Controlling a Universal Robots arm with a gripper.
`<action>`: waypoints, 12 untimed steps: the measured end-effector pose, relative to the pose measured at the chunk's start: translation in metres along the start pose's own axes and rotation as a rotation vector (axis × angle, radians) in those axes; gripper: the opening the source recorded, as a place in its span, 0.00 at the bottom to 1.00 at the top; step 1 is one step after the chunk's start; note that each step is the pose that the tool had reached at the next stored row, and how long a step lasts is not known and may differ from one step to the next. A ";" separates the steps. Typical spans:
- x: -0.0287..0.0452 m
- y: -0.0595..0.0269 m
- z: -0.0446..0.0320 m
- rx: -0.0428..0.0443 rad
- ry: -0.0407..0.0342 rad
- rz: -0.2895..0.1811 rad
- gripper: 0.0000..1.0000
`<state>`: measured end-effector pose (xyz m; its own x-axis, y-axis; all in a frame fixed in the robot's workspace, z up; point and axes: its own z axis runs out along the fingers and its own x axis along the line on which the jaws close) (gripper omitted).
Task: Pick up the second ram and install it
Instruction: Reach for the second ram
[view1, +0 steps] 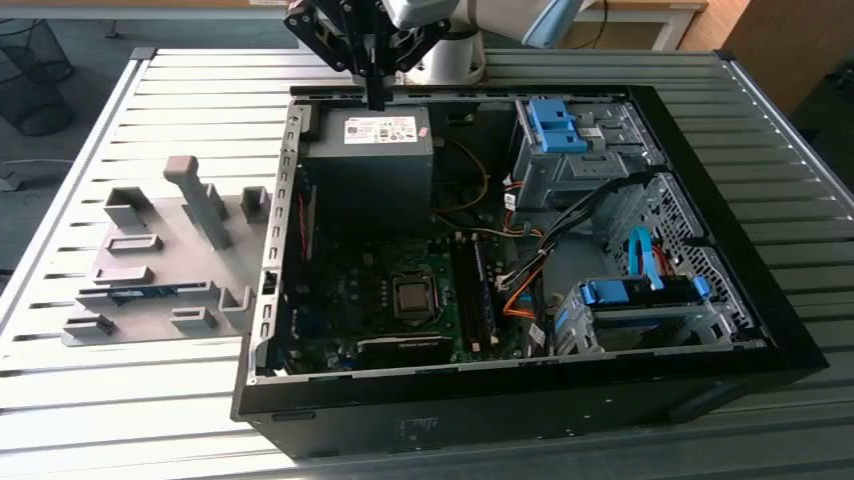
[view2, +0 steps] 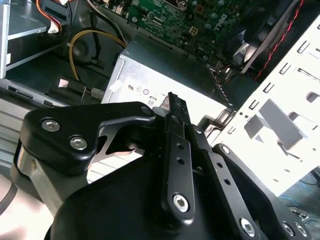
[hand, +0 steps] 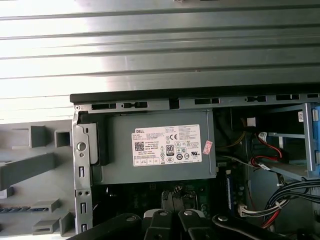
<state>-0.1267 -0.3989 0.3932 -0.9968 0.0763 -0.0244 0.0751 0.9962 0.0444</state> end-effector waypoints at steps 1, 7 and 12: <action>0.0005 0.0000 0.0000 0.0000 0.0000 0.000 0.11; 0.0032 -0.0002 0.0000 0.0000 0.0000 0.000 0.11; 0.0132 -0.0010 -0.0001 0.0000 0.0000 0.000 0.11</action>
<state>-0.1398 -0.3989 0.3930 -0.9968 0.0762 -0.0244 0.0751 0.9962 0.0444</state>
